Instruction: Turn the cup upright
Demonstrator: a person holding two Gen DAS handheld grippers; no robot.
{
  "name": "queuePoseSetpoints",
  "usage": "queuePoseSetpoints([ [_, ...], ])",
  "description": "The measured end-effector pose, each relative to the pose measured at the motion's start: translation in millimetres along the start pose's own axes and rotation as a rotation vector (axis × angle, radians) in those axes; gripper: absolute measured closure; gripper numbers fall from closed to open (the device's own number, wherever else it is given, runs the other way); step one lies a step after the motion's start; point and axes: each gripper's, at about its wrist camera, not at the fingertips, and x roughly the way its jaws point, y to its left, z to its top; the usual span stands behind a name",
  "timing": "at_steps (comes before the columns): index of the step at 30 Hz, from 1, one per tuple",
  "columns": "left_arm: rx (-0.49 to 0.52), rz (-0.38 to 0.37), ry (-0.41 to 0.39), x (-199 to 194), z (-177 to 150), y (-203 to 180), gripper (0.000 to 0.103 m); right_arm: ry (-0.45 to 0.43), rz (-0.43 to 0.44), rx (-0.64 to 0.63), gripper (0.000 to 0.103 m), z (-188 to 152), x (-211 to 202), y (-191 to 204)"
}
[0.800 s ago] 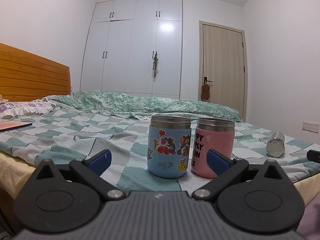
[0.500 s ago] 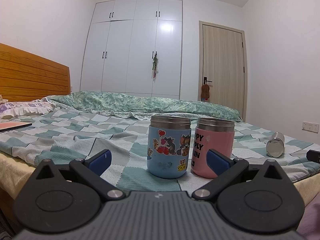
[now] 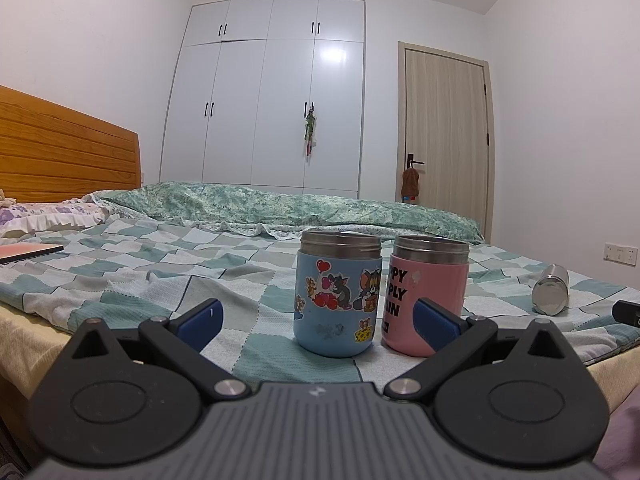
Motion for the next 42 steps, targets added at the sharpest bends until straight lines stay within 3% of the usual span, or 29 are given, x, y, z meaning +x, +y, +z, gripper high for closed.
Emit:
queuePoseSetpoints([
  [42,0.0,-0.002,0.0,1.2,2.2,-2.9,0.0,0.001,0.0,-0.001,0.0,0.3,0.2,0.3],
])
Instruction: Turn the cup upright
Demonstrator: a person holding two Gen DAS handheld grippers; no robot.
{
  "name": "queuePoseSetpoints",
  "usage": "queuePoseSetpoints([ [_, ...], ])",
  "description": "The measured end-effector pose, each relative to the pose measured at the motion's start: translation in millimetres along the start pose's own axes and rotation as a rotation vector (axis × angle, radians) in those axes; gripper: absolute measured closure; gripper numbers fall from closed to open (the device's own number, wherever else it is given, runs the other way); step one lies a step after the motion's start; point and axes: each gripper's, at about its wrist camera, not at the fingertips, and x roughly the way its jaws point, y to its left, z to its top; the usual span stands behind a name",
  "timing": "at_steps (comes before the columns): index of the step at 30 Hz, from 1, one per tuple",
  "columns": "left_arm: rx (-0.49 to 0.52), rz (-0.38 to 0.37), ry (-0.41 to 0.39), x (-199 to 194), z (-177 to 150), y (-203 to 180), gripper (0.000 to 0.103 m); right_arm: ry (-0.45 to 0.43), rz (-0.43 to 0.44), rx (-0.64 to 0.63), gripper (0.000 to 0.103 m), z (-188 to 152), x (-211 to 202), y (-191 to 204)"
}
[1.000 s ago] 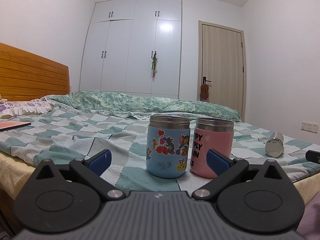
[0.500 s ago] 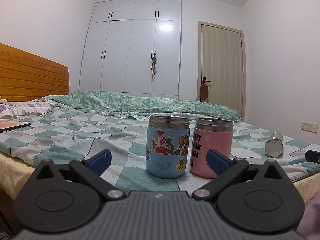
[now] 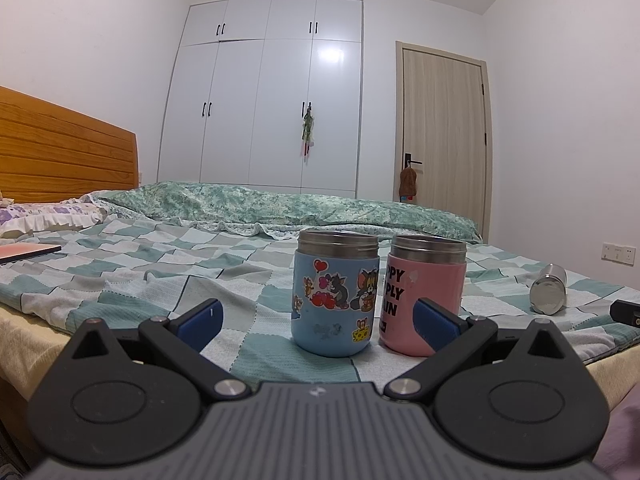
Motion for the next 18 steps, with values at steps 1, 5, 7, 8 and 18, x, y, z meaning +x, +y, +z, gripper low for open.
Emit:
queuePoseSetpoints([
  [1,0.0,0.0,0.0,0.1,0.2,-0.2,0.0,0.0,0.0,0.0,0.0,0.0,0.0,0.0],
  [5,0.0,0.0,0.0,0.0,0.0,0.0,0.0,0.0,0.0,-0.001,0.0,0.0,0.2,0.1],
  [7,0.001,0.0,0.0,0.1,0.1,-0.2,0.0,0.0,0.0,-0.003,0.0,0.0,0.0,-0.1],
  [8,0.001,0.0,0.0,0.0,0.2,-0.2,0.0,0.0,0.0,-0.002,0.0,0.0,0.1,-0.1],
  [18,0.018,-0.035,-0.004,-8.2,5.8,-5.2,0.0,0.015,0.029,0.026,0.0,6.3,-1.5,-4.1],
])
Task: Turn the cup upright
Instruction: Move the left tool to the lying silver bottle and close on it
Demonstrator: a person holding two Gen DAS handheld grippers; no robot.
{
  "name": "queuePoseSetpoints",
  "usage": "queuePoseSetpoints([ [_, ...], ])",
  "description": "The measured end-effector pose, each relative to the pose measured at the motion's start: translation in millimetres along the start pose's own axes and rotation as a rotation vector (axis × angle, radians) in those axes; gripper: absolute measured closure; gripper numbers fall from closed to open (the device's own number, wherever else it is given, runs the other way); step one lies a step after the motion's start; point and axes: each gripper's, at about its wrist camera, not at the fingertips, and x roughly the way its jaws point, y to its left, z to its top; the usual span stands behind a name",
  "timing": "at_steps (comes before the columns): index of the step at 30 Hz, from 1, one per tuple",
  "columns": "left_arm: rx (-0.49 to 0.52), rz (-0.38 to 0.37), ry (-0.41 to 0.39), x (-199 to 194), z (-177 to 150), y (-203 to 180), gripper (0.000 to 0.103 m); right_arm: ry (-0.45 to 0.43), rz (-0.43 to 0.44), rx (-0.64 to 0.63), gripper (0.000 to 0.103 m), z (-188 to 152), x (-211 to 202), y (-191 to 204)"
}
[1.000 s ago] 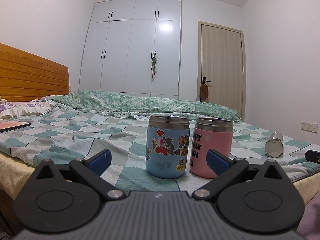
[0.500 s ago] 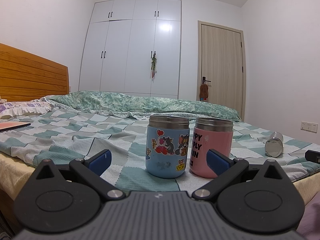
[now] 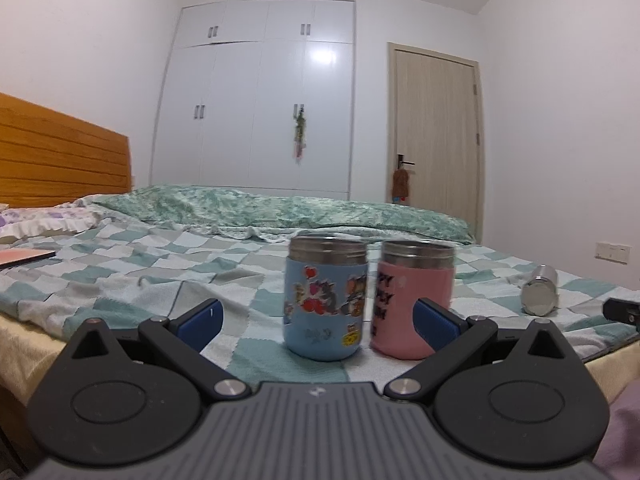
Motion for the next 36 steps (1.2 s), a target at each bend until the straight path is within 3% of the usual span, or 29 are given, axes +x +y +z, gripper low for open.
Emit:
queuePoseSetpoints([
  [5,0.061,-0.072,0.005,0,20,-25,0.0,0.01,-0.014,0.0,0.0,14,1,-16],
  [9,0.1,-0.175,0.048,16,44,-58,0.0,0.063,-0.042,0.008,0.0,26,13,-40],
  [17,0.25,-0.364,0.129,82,78,-152,0.0,0.187,-0.09,0.028,0.0,34,47,-105],
  [21,0.27,-0.436,0.196,129,81,-197,0.0,0.226,-0.106,0.054,0.0,32,69,-140],
  [29,0.359,-0.498,0.404,233,71,-280,0.0,0.343,-0.087,0.024,0.0,19,126,-189],
  [36,0.432,-0.468,0.591,311,45,-335,0.0,0.434,-0.019,0.009,0.0,10,177,-212],
])
